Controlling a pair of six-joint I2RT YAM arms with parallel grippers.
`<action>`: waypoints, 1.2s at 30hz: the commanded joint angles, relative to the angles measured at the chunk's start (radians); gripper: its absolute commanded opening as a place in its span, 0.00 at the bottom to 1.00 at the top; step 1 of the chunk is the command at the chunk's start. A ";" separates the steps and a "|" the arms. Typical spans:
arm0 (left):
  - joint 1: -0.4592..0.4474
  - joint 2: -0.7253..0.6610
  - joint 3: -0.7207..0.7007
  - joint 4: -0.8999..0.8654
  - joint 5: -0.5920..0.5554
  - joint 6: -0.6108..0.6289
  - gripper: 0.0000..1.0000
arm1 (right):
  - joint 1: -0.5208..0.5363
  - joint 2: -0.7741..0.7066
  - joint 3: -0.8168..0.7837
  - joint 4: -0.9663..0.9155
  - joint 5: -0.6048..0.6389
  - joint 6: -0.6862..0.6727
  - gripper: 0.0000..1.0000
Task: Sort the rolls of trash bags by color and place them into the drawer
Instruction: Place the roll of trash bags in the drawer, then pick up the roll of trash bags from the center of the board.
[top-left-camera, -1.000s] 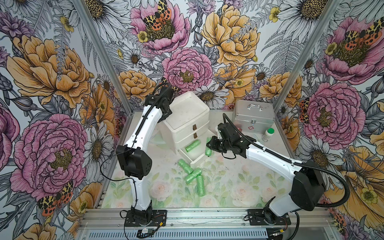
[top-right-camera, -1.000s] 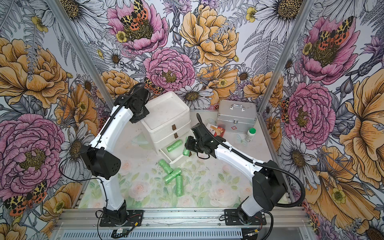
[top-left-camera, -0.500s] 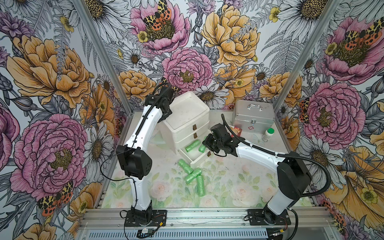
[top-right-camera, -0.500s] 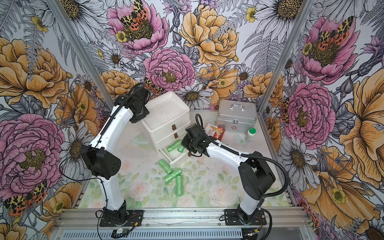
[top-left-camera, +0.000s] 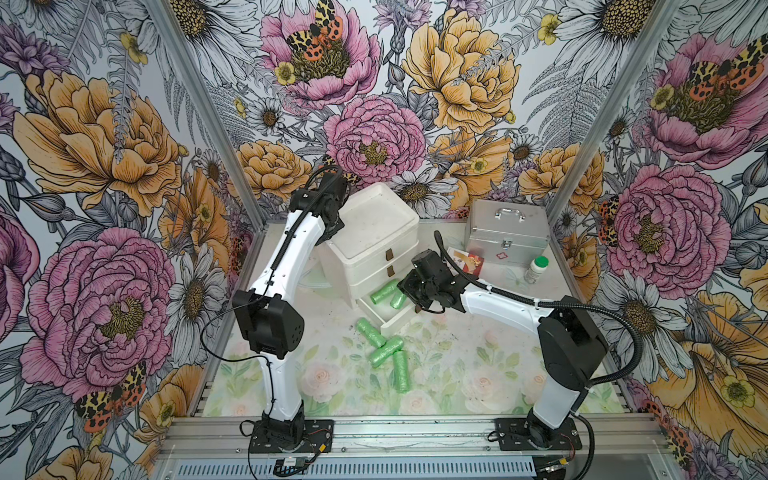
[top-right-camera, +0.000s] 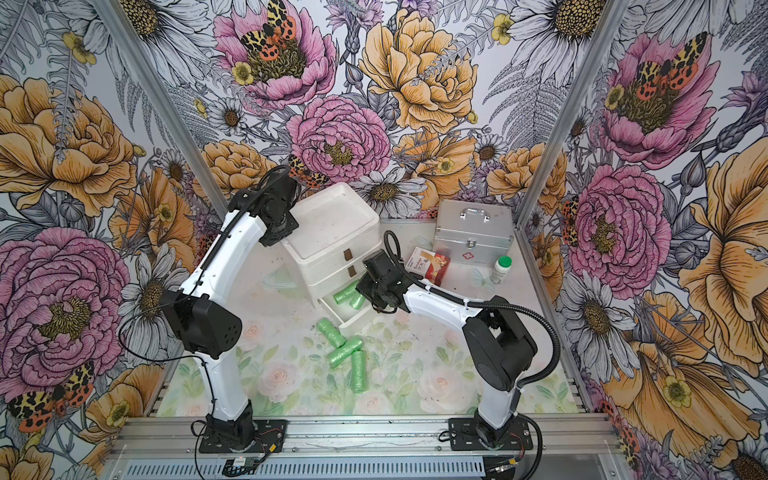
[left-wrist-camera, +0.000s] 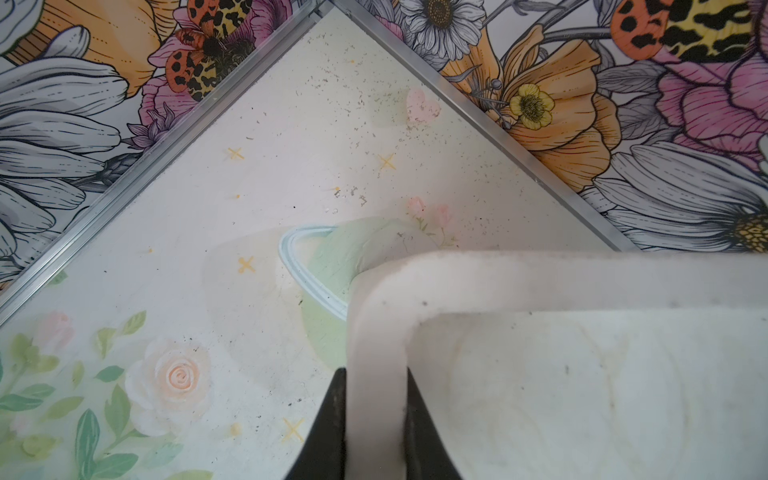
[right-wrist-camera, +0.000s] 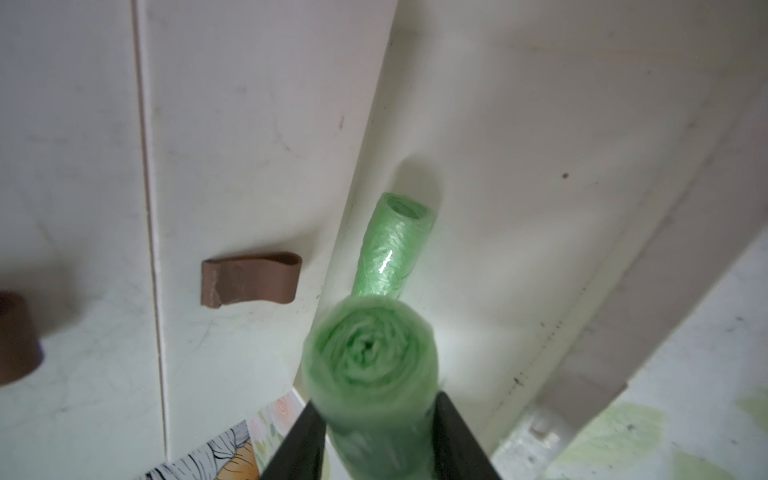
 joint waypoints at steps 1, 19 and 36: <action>-0.037 0.065 -0.053 -0.119 0.188 -0.035 0.00 | 0.009 0.026 0.031 0.022 0.004 -0.011 0.61; -0.038 0.078 -0.034 -0.118 0.191 -0.033 0.00 | 0.079 -0.217 -0.101 -0.114 -0.022 -0.449 0.65; -0.048 0.086 -0.025 -0.118 0.190 -0.039 0.00 | 0.392 -0.148 -0.277 -0.193 0.058 -0.454 0.65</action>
